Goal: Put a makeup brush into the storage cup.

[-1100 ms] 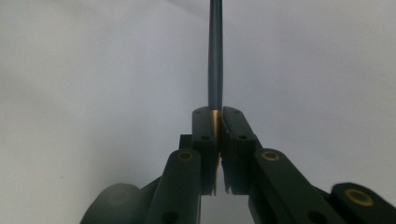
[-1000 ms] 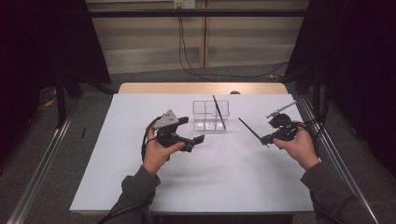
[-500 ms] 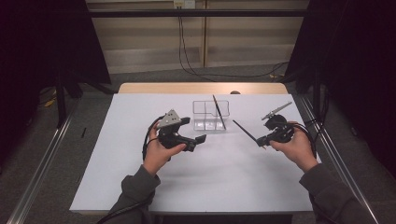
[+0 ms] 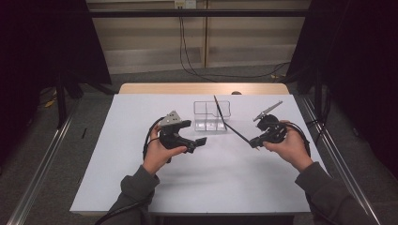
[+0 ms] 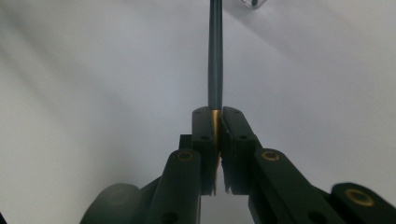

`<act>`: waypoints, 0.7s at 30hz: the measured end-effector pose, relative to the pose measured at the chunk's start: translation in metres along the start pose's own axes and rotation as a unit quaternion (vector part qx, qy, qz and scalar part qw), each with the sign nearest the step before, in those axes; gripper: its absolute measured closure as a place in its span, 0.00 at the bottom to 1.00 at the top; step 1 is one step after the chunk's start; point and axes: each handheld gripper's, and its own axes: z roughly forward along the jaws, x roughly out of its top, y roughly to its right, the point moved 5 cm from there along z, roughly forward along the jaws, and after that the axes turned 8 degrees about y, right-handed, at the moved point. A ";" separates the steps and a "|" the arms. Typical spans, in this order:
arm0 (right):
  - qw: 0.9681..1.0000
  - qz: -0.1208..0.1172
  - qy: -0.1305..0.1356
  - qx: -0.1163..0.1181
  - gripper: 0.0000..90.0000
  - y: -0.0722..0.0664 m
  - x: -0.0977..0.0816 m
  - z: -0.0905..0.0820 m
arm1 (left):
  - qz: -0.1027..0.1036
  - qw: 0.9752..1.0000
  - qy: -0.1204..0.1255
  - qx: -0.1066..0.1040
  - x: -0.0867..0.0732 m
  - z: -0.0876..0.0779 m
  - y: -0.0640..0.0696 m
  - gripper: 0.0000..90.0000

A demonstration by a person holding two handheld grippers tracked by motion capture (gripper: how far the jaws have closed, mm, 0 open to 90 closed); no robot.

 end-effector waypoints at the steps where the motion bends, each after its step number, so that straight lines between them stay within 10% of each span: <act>1: 1.000 -0.004 0.002 0.002 0.95 -0.001 0.001 0.000 | 0.002 1.000 -0.003 0.001 0.000 0.000 0.000 0.00; 21: 0.999 -0.041 -0.003 0.024 0.95 -0.018 0.013 0.010 | 0.038 0.998 -0.055 -0.008 0.009 0.001 -0.002 0.03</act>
